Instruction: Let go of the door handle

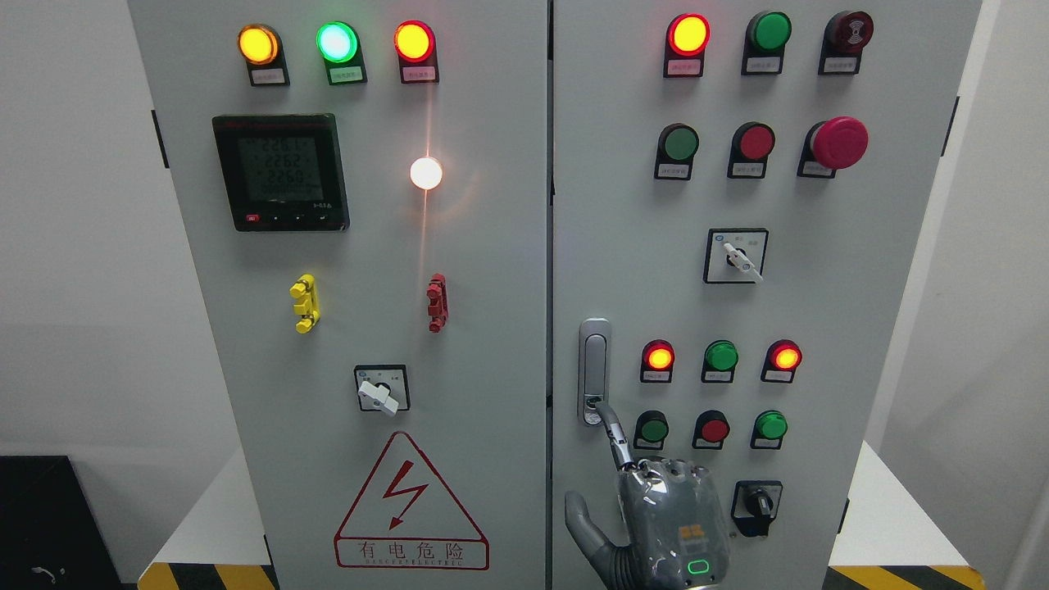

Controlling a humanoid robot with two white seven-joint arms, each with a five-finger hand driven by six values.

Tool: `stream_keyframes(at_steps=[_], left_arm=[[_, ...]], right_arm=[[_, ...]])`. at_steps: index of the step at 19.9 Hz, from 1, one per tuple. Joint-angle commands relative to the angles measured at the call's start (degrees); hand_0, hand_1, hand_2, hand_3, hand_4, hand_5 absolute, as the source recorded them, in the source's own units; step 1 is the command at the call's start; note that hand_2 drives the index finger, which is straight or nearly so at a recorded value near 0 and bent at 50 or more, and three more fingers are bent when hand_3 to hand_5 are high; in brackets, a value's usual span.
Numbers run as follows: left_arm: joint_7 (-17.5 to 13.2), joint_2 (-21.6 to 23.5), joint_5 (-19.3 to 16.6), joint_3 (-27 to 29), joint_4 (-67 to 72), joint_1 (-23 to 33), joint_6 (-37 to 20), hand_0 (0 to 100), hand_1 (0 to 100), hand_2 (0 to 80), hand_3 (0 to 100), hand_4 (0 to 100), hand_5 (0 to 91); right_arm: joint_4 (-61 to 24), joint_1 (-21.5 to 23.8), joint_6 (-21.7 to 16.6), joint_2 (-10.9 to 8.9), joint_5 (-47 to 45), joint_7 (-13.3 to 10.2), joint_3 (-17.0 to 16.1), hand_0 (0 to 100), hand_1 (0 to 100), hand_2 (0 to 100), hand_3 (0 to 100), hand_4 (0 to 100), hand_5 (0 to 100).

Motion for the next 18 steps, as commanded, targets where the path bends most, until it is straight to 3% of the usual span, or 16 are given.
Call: stream_keyframes(at_steps=[1,18], left_arm=[[0.0,0.0,0.0,0.0,0.0,0.0,0.0,12,56,0.0,0,0,0.0],[0.0,0.0,0.0,0.0,0.0,0.0,0.0,12,56,0.0,0,0,0.0]], right_arm=[[1.3,-0.4,0.0,-0.07,0.7,-0.1,-0.1,46,38,0,100,100,100],[1.8,-1.7,0.0,0.01,4.1,0.1,-0.1,46,38,0,100,100,100]])
